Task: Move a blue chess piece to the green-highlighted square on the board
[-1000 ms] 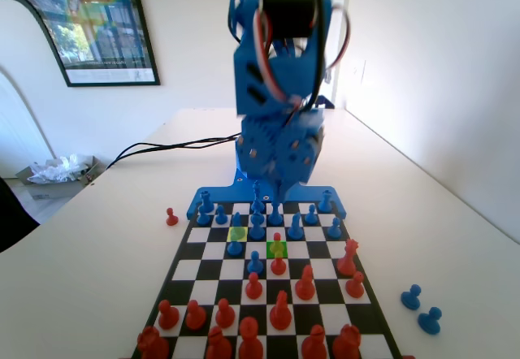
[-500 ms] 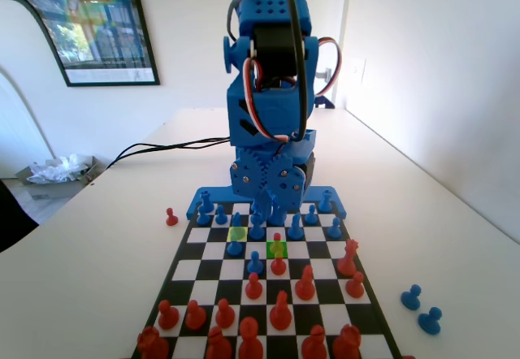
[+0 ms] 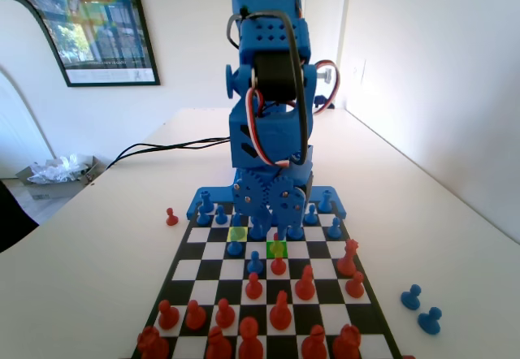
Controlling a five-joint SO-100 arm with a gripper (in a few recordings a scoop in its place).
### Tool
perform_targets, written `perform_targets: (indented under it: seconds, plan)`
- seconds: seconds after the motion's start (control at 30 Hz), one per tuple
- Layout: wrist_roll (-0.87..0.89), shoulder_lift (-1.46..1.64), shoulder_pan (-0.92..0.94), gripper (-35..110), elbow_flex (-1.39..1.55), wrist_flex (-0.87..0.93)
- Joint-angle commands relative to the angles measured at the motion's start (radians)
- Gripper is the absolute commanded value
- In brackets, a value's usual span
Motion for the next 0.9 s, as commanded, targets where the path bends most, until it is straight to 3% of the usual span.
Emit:
perform_targets:
  seconds: [0.0,0.63,0.87]
  plan:
    - [-0.011,0.021,0.008,8,0.021,-0.026]
    - [-0.006,-0.017,0.005,8,0.028,-0.086]
    - [-0.015,-0.023,-0.002,1,0.026,-0.092]
